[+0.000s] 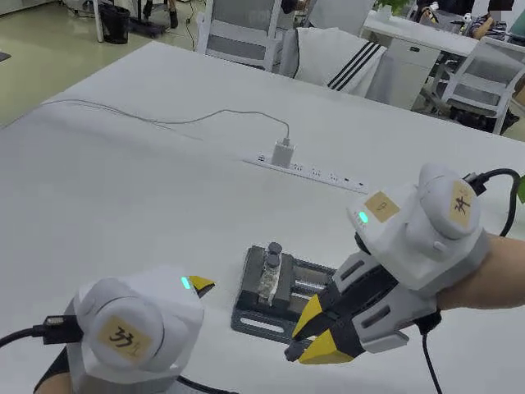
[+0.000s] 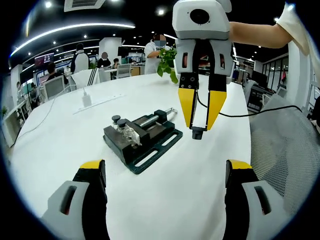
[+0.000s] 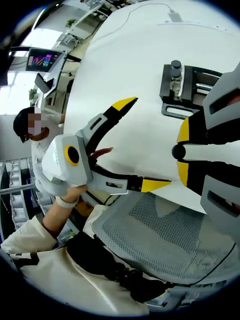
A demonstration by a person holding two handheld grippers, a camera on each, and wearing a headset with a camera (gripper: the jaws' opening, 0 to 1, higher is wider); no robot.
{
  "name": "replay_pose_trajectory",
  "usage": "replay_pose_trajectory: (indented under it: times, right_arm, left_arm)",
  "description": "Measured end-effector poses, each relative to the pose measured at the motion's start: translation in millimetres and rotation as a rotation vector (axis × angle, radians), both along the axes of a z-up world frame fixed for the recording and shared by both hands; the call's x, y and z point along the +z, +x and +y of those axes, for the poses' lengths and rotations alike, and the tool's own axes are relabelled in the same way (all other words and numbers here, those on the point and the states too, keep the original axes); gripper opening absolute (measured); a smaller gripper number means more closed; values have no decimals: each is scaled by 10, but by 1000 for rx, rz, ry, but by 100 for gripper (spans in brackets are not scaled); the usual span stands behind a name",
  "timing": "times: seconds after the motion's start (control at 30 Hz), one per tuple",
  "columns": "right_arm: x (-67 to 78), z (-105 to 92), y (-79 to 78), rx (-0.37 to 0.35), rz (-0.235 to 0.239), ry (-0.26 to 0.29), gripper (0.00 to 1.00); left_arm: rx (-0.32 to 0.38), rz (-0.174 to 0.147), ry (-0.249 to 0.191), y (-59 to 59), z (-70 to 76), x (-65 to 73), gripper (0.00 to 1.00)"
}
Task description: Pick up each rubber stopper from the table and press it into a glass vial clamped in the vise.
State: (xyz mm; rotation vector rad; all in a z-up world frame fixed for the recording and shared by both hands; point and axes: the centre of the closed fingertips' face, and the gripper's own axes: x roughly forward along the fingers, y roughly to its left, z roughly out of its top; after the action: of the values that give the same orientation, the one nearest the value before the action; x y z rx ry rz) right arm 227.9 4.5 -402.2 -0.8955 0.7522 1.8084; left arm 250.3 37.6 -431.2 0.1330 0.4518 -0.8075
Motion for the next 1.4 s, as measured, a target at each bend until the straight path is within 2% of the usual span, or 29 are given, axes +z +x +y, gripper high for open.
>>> replay_pose_trajectory:
  times: [0.1,0.43,0.57,0.8,0.87,1.0,1.1,1.13,1.2,1.3,1.4]
  right_arm:
    - [-9,5,56,4,-11,-9,6]
    - [-27,30,351,35,-100,-72,6]
    - [-26,60,471,69,-145,-101,6]
    - [-19,138,716,123,-232,-148,6]
    - [-11,174,772,134,-244,-152,6]
    - [-15,241,856,157,-264,-162,6]
    - [-36,276,912,189,-298,-186,6]
    - [-42,300,936,212,-322,-193,6]
    - [-49,341,926,223,-318,-193,6]
    - [-83,362,957,263,-342,-218,6]
    - [-123,373,974,285,-342,-239,6]
  left_arm:
    - [7,12,-2,-6,21,-15,99]
    - [28,29,-7,-12,90,-50,99]
    - [32,44,-7,-28,102,-67,99]
    - [51,43,-11,-26,164,-76,99]
    - [58,45,-13,-25,185,-77,99]
    - [69,45,-14,-29,225,-77,99]
    - [81,49,-16,-31,264,-81,99]
    - [86,49,-18,-33,282,-81,99]
    - [91,50,-18,-43,304,-88,99]
    - [96,59,-16,-59,331,-114,99]
    - [104,60,-19,-65,353,-122,99]
